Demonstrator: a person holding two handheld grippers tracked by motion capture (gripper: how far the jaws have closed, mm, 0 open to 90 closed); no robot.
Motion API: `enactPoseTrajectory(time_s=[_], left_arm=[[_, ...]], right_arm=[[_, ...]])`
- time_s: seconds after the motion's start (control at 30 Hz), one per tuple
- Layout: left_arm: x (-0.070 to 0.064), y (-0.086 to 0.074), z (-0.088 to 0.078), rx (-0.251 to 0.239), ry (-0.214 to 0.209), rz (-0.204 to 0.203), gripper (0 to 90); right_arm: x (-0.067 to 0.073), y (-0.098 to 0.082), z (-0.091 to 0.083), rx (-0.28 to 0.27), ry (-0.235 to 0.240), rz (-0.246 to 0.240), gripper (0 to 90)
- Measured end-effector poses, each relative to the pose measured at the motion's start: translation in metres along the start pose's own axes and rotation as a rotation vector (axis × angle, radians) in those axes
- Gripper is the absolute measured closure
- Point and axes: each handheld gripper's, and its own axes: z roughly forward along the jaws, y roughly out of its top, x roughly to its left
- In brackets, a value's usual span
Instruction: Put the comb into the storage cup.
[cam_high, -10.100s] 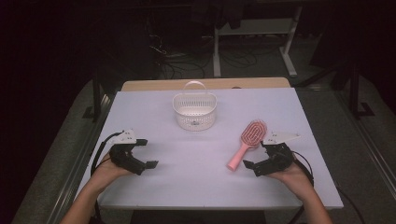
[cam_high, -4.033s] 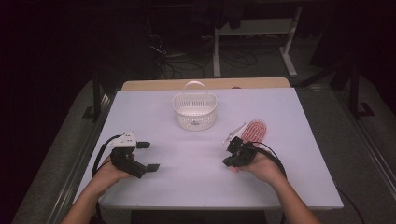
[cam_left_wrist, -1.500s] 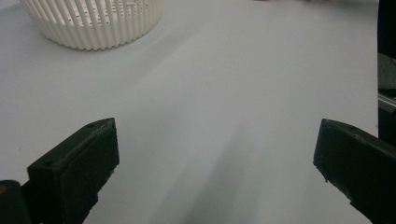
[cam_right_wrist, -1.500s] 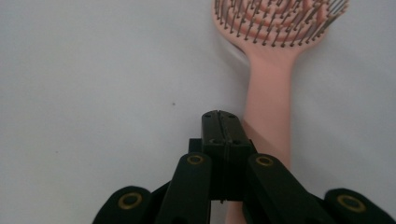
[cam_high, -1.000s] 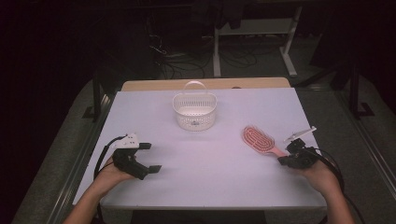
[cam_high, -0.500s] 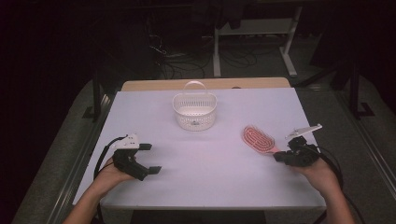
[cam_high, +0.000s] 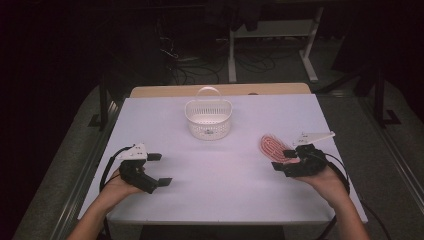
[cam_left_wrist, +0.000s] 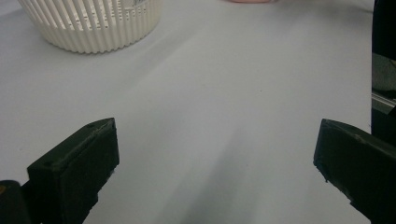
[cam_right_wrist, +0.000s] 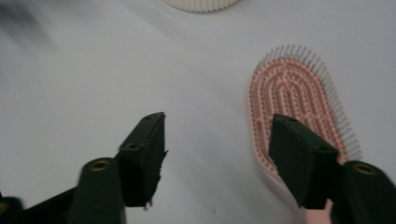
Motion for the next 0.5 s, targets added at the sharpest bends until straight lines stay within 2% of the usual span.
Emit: enactPoseTrajectory(time_s=[0.17, 0.3, 0.37, 0.5], left_arm=[[-0.001, 0.000, -0.001, -0.004, 0.001, -0.001, 0.0], [-0.001, 0.001, -0.001, -0.012, -0.001, -0.003, 0.0], [-0.001, 0.001, -0.002, -0.013, -0.001, -0.003, 0.0], [-0.001, 0.002, -0.002, -0.014, -0.001, 0.000, 0.0]], right_arm=[[0.011, 0.006, 0.011, -0.018, 0.017, -0.040, 17.1], [0.017, 0.010, 0.020, -0.022, 0.029, -0.065, 9.2], [0.020, 0.011, 0.025, -0.024, 0.045, -0.070, 1.5], [0.025, 0.012, 0.030, -0.037, 0.064, -0.081, 0.0]])
